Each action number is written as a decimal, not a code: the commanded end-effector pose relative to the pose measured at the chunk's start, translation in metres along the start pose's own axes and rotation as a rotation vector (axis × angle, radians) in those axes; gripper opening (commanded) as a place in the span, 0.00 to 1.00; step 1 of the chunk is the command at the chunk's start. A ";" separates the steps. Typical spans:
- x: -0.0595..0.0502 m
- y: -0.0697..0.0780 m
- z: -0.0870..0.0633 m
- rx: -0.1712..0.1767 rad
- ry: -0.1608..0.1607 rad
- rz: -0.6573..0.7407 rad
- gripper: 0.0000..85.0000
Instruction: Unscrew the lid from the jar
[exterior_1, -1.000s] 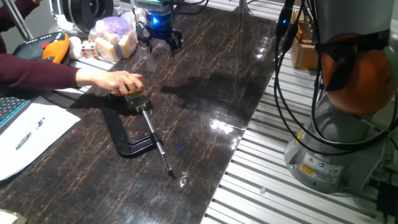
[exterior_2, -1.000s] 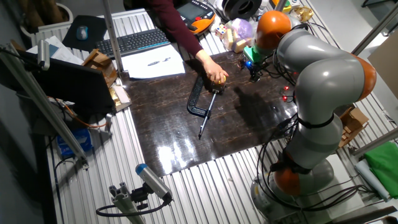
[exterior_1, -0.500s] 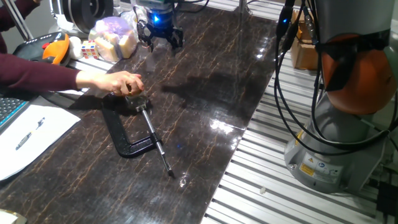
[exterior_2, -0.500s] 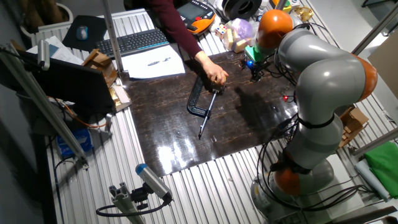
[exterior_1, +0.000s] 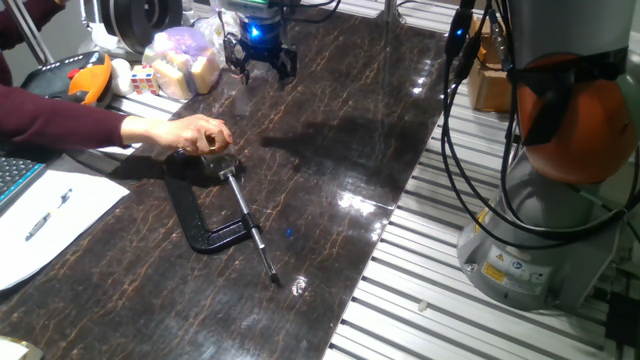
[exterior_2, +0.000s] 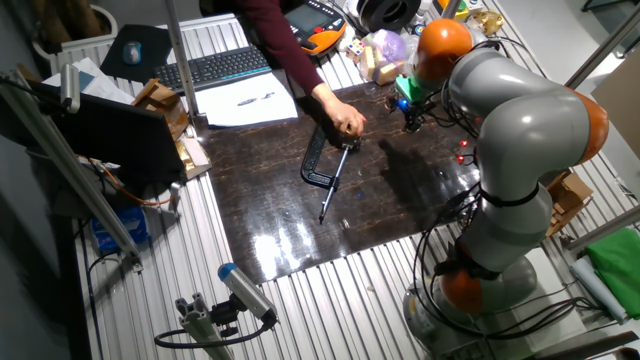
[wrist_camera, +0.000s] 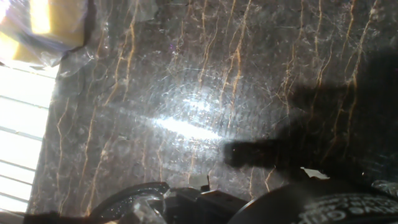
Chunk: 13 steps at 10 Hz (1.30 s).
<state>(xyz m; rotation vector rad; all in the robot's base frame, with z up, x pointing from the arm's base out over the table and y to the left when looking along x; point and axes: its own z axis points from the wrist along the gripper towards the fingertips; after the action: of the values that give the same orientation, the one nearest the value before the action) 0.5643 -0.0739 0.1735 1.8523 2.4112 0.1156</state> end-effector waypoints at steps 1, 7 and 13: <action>-0.001 -0.001 0.001 0.000 0.005 0.005 0.84; -0.003 -0.009 0.005 0.013 0.043 0.019 0.84; 0.003 0.000 -0.001 0.039 0.003 0.052 0.87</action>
<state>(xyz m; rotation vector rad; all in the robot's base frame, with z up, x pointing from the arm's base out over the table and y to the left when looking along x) 0.5628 -0.0710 0.1749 1.9298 2.3875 0.0761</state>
